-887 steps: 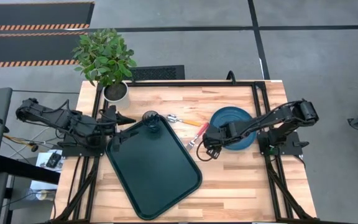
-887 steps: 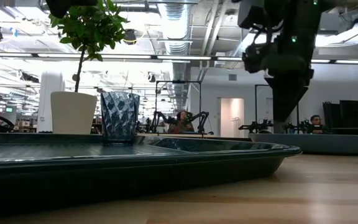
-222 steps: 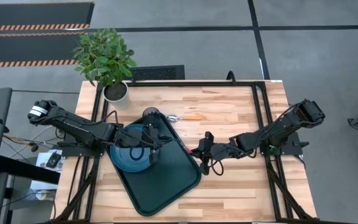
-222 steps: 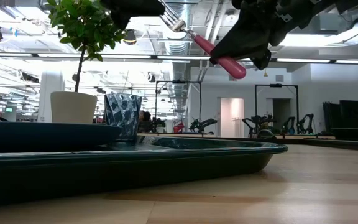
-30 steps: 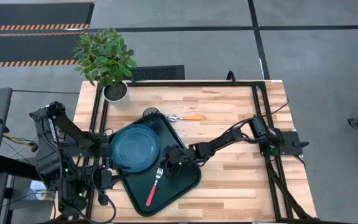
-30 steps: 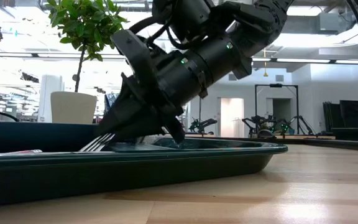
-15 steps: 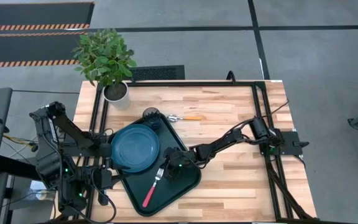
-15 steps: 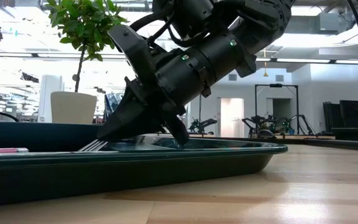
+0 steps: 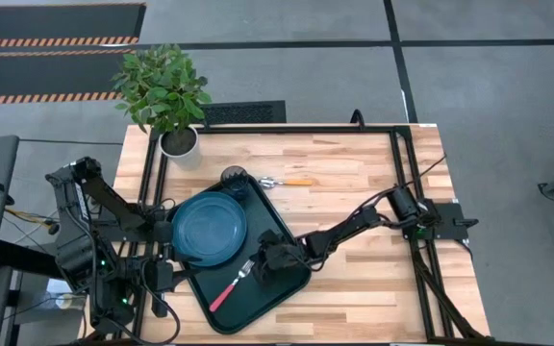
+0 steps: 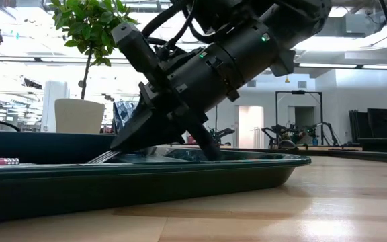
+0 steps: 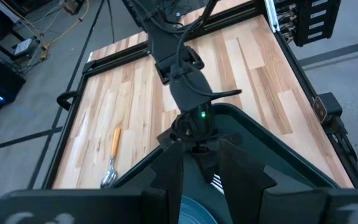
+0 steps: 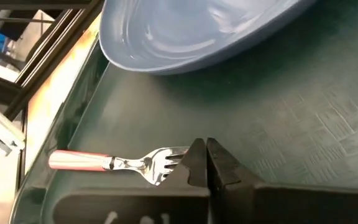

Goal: Pick and place plate/cup/fork/spoon on tray
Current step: Put the pink fork on the black tray on the right of the pink plate

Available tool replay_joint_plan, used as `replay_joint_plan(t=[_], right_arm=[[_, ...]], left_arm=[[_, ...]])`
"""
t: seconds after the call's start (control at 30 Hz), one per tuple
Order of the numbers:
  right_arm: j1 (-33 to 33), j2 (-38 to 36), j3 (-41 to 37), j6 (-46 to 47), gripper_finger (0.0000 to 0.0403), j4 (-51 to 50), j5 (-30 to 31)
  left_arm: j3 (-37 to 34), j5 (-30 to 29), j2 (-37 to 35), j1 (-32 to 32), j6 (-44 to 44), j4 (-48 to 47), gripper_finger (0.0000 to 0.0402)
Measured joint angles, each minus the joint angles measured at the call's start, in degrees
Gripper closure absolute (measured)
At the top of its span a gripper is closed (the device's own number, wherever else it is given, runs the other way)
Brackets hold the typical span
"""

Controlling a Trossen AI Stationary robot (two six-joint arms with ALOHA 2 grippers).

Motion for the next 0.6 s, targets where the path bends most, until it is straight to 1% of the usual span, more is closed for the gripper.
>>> replay_joint_plan(t=[0.13, 0.3, 0.4, 0.6], right_arm=[[0.43, -0.94, -0.06, 0.93, 0.04, -2.9, 2.1], [0.56, -4.03, -0.1, 0.33, 0.0401, -8.24, 5.32], [0.56, -5.53, -0.1, 0.26, 0.04, -10.57, 5.51], [0.68, -5.93, -0.08, 1.47, 0.0401, -12.3, 5.65]], left_arm=[[0.0, -0.01, 0.0, 0.0, 0.0, -0.02, 0.0315], [0.0, -0.01, -0.02, 0.0, 0.0, -0.23, 0.0315], [0.0, -0.07, -0.02, 0.0, 0.0, -0.24, 0.0315], [0.0, -0.1, -0.02, 0.0, -0.23, -0.24, 0.0315]])
